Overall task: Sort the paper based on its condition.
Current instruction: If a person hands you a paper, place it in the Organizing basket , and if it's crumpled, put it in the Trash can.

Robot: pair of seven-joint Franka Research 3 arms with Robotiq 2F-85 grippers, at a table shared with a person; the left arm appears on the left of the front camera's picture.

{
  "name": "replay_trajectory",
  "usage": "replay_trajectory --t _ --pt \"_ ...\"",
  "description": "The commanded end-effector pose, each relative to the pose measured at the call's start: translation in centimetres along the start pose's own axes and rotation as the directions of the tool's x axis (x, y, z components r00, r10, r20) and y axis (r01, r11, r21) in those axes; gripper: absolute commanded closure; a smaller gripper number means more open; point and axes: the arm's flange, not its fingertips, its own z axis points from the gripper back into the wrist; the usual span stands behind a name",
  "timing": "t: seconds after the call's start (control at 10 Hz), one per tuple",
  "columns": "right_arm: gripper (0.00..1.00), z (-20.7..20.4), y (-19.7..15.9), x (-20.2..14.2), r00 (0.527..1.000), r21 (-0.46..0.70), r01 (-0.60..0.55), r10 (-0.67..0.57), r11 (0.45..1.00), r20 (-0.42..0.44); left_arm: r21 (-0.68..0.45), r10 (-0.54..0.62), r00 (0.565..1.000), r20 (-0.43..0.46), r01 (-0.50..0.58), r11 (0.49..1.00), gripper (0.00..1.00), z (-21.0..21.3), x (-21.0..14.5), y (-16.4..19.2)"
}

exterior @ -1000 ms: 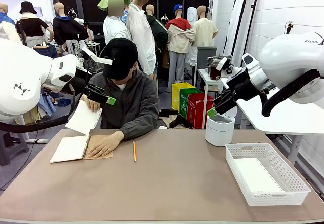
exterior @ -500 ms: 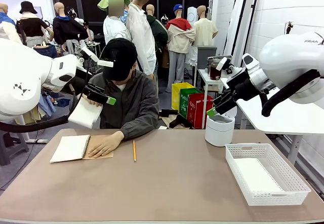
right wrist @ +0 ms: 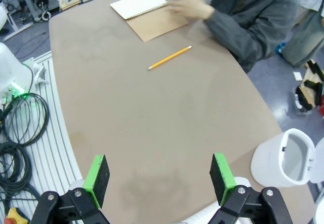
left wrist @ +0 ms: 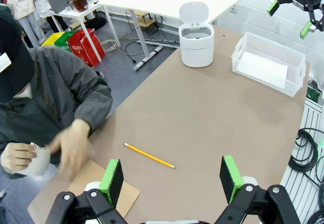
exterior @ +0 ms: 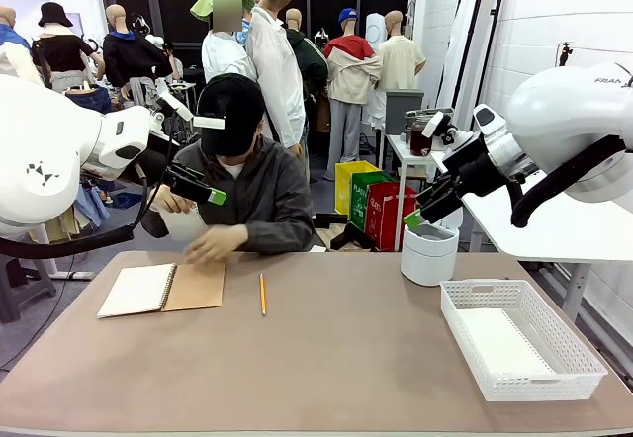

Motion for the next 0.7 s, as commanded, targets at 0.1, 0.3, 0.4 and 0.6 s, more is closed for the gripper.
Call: replay_trajectory --t 0.1,0.3,0.4,0.6 --pt "0.0 -0.06 -0.02 -0.08 1.0 0.003 -0.005 0.005 1.0 -0.004 -0.004 -0.01 1.0 -0.004 0.01 1.0 0.0 -0.07 -0.15 0.11" --pt "0.0 -0.06 -0.02 -0.08 1.0 0.003 -0.005 0.005 1.0 -0.004 -0.004 -0.01 1.0 -0.004 0.01 1.0 0.0 -0.07 -0.15 0.11" --pt "0.0 -0.06 -0.02 -0.08 1.0 0.003 -0.005 0.005 1.0 -0.004 -0.004 -0.01 1.0 -0.004 0.01 1.0 0.0 -0.07 -0.15 0.11" --pt "0.0 -0.06 -0.02 -0.08 1.0 0.003 -0.005 0.005 1.0 -0.004 -0.004 -0.01 1.0 -0.004 0.01 1.0 0.0 -0.07 -0.15 0.11"
